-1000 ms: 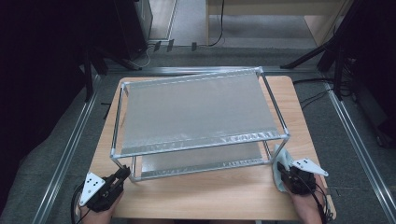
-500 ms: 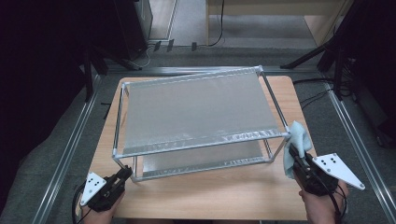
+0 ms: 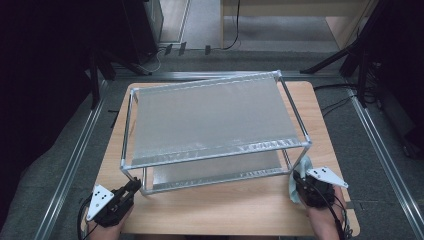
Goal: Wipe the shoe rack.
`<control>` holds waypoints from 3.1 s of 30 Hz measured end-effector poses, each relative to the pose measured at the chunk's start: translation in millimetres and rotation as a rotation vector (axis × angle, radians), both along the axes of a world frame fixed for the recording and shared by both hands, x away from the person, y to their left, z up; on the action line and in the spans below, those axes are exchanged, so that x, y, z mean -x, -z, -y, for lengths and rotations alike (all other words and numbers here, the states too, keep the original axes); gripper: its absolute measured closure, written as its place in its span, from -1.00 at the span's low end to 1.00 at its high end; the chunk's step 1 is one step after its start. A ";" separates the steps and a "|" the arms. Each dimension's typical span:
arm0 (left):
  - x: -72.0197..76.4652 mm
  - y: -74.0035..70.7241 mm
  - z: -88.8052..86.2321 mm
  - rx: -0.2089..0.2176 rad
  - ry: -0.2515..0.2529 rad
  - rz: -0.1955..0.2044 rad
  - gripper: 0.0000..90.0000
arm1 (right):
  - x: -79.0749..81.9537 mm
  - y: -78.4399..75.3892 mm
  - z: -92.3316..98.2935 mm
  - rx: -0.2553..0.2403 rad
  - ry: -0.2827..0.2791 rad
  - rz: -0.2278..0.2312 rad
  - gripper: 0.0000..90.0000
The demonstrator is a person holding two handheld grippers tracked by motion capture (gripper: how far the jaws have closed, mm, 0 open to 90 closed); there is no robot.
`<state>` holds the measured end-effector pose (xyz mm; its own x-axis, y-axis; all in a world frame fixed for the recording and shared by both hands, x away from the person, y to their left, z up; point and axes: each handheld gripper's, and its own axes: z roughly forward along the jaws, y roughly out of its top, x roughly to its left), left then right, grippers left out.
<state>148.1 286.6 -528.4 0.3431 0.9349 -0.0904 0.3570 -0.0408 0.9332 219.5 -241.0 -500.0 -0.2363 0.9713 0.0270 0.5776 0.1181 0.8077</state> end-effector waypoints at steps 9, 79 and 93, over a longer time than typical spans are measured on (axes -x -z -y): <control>-0.2 0.0 0.1 -0.002 0.009 -0.001 0.79 | 7.5 -7.5 -39.0 -0.001 -0.142 0.057 0.78; 2.8 1.5 14.7 -0.014 0.059 0.017 0.80 | -19.0 14.2 2.7 -0.086 0.173 0.043 0.89; 3.1 1.4 16.2 -0.015 0.061 0.017 0.80 | -15.2 3.7 9.5 -0.077 0.192 0.092 0.90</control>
<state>145.0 270.5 -529.8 0.4011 0.9134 -0.0698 0.3374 -0.0764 0.9383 234.7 -250.4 -503.7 -0.0518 0.9946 0.0901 0.5070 -0.0515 0.8604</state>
